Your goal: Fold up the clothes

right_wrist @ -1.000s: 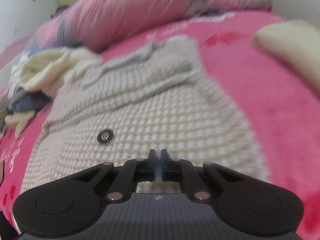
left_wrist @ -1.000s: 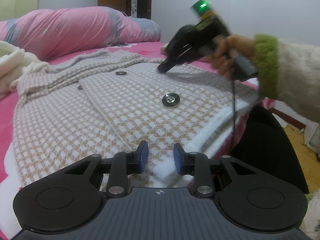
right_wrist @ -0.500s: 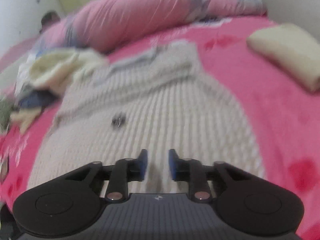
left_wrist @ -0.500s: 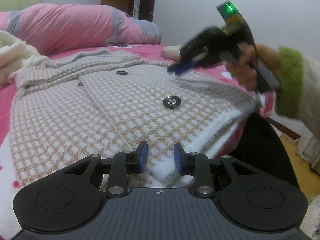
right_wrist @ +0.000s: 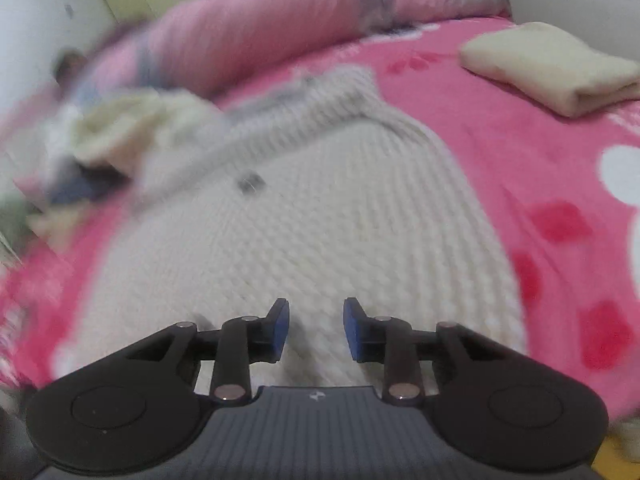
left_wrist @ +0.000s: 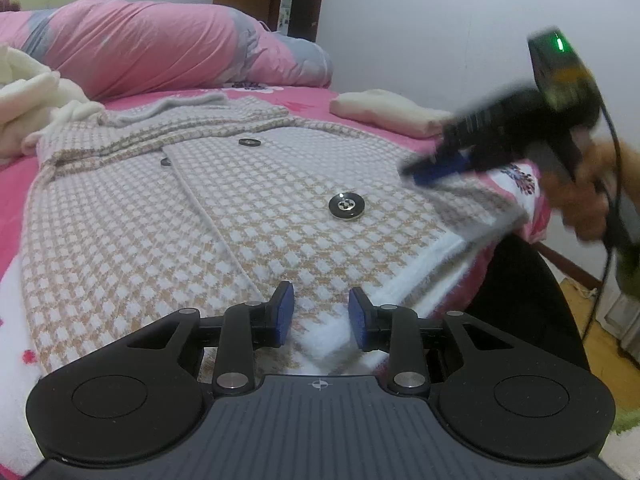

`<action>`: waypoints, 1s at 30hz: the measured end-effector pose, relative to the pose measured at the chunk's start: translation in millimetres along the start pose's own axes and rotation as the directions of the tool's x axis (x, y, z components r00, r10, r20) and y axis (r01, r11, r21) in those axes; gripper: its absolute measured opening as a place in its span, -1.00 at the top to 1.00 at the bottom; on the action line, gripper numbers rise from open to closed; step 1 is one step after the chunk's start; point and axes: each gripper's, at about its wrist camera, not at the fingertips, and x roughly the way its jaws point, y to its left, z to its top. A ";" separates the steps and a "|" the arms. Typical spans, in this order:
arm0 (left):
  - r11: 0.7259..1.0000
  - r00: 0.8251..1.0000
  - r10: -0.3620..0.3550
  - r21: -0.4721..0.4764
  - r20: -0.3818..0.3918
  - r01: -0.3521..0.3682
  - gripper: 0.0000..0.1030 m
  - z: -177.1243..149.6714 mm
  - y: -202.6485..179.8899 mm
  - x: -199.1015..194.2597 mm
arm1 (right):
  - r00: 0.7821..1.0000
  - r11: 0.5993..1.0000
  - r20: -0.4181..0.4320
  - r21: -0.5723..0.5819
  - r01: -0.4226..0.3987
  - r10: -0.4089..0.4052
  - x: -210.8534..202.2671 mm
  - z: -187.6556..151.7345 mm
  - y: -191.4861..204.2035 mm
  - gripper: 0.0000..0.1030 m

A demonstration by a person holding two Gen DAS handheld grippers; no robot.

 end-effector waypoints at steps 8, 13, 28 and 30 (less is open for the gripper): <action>0.999 1.000 -0.014 -0.034 0.005 0.014 0.41 -1.7 4.9 -1.8 | 0.975 0.986 0.147 -0.019 0.169 -0.164 -35.3 9.0 18.8 0.42; 0.995 1.000 -0.022 -0.099 0.008 0.022 0.40 -3.5 9.5 -11.0 | 0.993 0.991 0.107 -0.134 -0.025 0.039 -10.8 2.2 59.3 0.39; 0.958 0.992 0.127 -0.260 0.009 -0.121 0.30 -1.8 69.2 -47.1 | 0.992 0.976 0.107 -0.202 0.081 -0.060 -42.9 -30.5 76.0 0.36; 0.951 0.990 0.135 -0.274 -0.044 -0.142 0.31 -6.8 74.0 -39.9 | 0.990 0.975 0.139 -0.222 0.018 0.013 -42.1 -20.3 92.4 0.36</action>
